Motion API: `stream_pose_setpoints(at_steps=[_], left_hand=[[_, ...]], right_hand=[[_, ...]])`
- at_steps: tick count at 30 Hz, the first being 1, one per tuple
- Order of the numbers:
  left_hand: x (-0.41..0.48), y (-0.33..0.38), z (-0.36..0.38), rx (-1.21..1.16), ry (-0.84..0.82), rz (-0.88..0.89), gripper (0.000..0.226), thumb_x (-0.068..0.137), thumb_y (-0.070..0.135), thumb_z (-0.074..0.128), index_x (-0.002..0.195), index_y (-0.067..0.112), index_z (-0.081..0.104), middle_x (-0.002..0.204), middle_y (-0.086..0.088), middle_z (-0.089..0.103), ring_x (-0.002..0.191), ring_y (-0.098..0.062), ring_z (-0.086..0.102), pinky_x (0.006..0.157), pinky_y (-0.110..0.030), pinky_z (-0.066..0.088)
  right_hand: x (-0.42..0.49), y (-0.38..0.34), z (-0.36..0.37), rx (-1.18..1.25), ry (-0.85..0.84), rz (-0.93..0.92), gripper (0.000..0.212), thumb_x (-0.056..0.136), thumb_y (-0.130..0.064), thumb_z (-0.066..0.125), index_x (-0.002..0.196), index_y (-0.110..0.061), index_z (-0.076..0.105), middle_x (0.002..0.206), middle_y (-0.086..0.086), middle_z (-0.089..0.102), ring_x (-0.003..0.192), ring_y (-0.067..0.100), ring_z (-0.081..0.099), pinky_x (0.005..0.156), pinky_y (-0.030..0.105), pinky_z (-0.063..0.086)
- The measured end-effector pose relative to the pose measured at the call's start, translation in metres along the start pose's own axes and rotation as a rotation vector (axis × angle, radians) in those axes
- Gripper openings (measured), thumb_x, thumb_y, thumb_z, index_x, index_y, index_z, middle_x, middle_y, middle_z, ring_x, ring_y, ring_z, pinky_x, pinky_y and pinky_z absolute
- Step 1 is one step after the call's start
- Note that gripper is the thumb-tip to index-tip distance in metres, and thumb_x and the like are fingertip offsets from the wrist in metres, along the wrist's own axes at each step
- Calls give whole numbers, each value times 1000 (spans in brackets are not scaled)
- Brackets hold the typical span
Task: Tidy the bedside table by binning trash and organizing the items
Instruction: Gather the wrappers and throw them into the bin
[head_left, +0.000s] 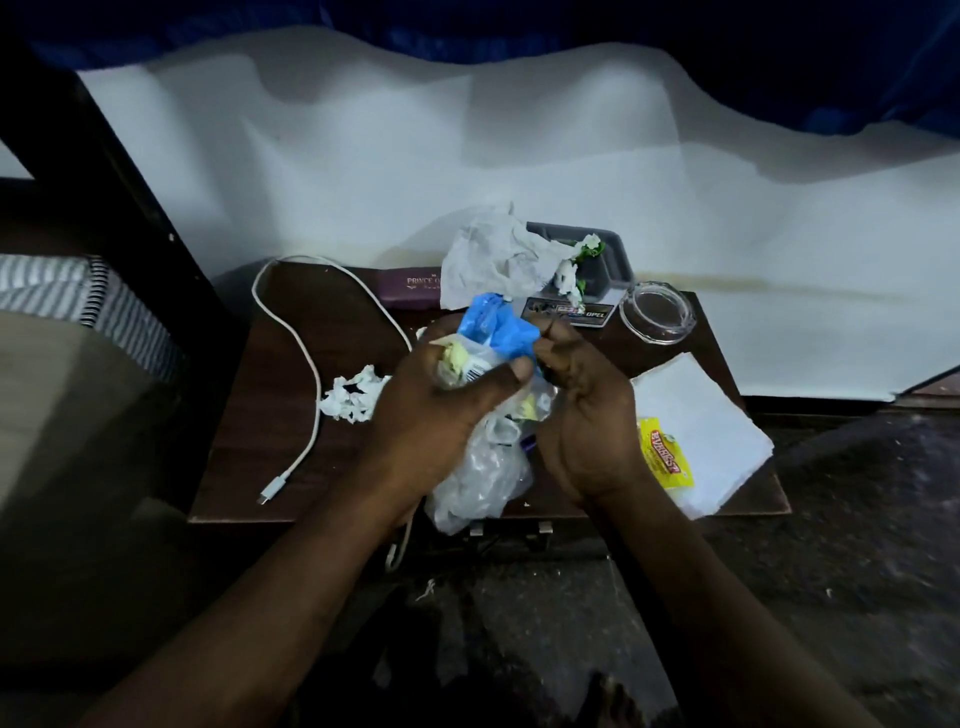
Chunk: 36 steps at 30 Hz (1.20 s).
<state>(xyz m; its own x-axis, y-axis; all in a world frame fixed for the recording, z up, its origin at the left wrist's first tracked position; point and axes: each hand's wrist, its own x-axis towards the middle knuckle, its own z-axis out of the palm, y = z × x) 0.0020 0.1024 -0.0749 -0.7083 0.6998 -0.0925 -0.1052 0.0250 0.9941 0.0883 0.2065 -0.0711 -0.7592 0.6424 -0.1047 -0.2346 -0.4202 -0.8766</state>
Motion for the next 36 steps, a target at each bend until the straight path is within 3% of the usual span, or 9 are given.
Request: stream_pose_setpoints(at_steps=[5, 9, 13, 17, 20, 23, 27, 31, 36], left_hand=[[-4, 9, -15, -35, 207, 32, 35, 84, 21, 84, 114, 26, 69, 106, 6, 78, 99, -13, 75, 94, -44, 59], [-6, 9, -23, -30, 215, 29, 40, 84, 22, 84, 119, 29, 67, 109, 9, 77, 100, -10, 74, 92, -39, 59], [-6, 11, -31, -123, 272, 1, 46, 84, 17, 84, 125, 22, 66, 106, 8, 78, 94, -5, 74, 77, -19, 58], [-3, 13, -37, -149, 266, -9, 45, 84, 19, 84, 125, 22, 66, 107, 8, 78, 97, -8, 75, 84, -27, 61], [2, 15, -39, -165, 261, 2, 47, 84, 18, 84, 127, 20, 66, 108, 7, 78, 96, -7, 75, 82, -22, 60], [4, 13, -44, -181, 278, -8, 47, 83, 20, 84, 126, 22, 66, 108, 7, 78, 98, -9, 75, 86, -29, 60], [6, 11, -47, -191, 285, -5, 43, 85, 20, 83, 124, 17, 65, 107, 1, 78, 98, -15, 76, 86, -35, 61], [10, 11, -47, -211, 301, 2, 44, 84, 22, 83, 123, 18, 65, 107, 1, 78, 97, -14, 76, 83, -31, 60], [9, 25, -35, -223, 187, 21, 37, 86, 15, 81, 121, 12, 67, 107, -5, 78, 93, -14, 76, 74, -24, 60]], right_hand=[[25, -7, -3, -455, 156, -93, 28, 96, -42, 60, 121, -31, 69, 123, -3, 69, 109, 17, 70, 87, 40, 58], [45, -1, -16, -852, 256, -157, 60, 76, -68, 72, 132, -51, 58, 145, -11, 56, 128, 10, 61, 107, 45, 52], [57, 4, -14, -1004, 277, -142, 67, 76, -71, 72, 138, -50, 56, 156, -7, 45, 142, 10, 46, 118, 41, 42], [60, 2, -11, -1087, 270, -142, 68, 85, -65, 72, 145, -39, 55, 162, -9, 40, 147, 8, 40, 117, 31, 36], [61, 2, -8, -1065, 309, -75, 81, 81, -72, 71, 149, -31, 54, 162, -12, 41, 145, 10, 44, 118, 33, 36], [61, 4, -1, -908, 354, -102, 81, 74, -76, 75, 140, -30, 62, 151, -15, 53, 126, 11, 63, 106, 44, 53], [56, -7, 9, -643, 381, -306, 36, 85, -27, 86, 115, -12, 74, 99, -10, 76, 82, 1, 71, 79, 22, 55], [52, -13, 8, -314, 368, -381, 29, 80, -17, 86, 89, -5, 62, 77, 14, 63, 75, 23, 59, 71, 33, 49], [37, -28, 2, -31, 268, -144, 27, 84, 0, 70, 87, -11, 45, 66, -2, 46, 56, 11, 42, 58, 23, 39]])
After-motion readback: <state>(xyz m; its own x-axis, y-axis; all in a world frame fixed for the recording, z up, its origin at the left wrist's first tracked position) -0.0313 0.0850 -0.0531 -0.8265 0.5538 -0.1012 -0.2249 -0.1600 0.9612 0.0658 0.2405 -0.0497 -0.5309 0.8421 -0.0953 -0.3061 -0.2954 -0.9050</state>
